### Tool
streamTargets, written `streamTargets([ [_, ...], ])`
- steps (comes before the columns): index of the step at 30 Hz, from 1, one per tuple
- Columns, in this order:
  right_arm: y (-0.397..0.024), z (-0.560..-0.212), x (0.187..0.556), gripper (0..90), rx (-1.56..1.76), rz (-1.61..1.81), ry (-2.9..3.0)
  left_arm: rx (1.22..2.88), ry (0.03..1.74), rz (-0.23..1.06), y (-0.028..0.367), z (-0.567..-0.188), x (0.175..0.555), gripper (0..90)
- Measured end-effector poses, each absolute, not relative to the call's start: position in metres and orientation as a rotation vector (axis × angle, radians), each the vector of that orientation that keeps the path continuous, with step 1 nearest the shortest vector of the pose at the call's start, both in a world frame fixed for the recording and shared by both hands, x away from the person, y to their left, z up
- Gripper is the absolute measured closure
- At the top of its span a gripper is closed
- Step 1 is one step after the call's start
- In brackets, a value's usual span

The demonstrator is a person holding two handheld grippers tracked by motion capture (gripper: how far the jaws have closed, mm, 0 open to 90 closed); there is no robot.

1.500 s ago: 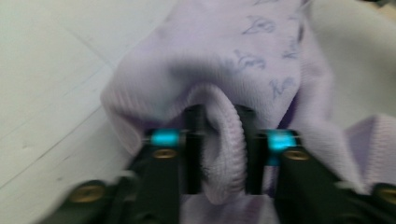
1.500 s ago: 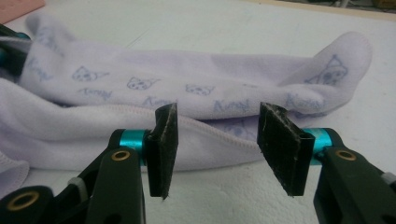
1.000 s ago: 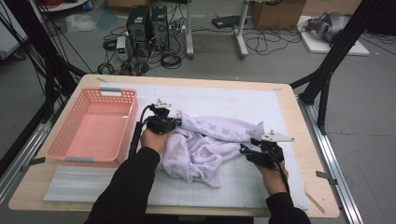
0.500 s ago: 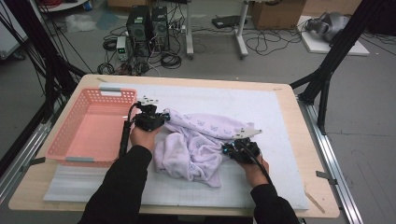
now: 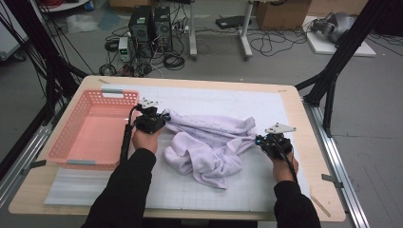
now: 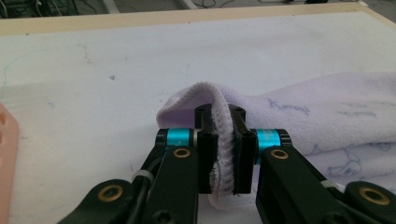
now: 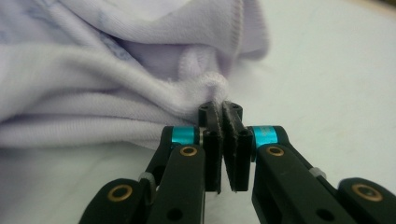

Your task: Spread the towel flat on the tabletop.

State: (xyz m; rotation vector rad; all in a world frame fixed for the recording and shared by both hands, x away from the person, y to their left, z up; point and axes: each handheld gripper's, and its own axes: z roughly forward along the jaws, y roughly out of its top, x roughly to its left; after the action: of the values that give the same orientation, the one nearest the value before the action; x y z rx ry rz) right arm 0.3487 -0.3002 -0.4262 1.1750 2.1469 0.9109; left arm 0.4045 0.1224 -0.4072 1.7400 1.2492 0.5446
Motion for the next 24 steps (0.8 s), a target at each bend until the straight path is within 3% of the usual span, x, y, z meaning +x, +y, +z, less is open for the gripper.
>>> streamTargets([
  [7,-0.308,-0.427,0.376,87.1,1.224,0.861,2.075,1.706,1.273,0.547,0.115,-0.417,0.411,83.4],
  [10,-0.303,-0.428,0.383,82.4,1.247,0.844,2.081,1.705,1.274,0.523,0.112,-0.422,0.413,78.8],
  [12,-0.302,-0.428,0.382,68.7,1.270,0.863,2.073,1.682,1.268,0.499,0.112,-0.422,0.412,58.8],
  [15,-0.305,-0.416,0.367,56.6,1.281,0.967,2.008,1.675,1.184,0.466,0.112,-0.413,0.405,43.4],
  [21,-0.296,-0.403,0.343,55.3,1.212,1.123,2.054,1.688,1.110,0.432,0.112,-0.403,0.394,40.8],
  [24,-0.269,-0.408,0.329,57.1,1.134,1.215,2.172,1.695,1.083,0.415,0.111,-0.402,0.388,41.0],
])
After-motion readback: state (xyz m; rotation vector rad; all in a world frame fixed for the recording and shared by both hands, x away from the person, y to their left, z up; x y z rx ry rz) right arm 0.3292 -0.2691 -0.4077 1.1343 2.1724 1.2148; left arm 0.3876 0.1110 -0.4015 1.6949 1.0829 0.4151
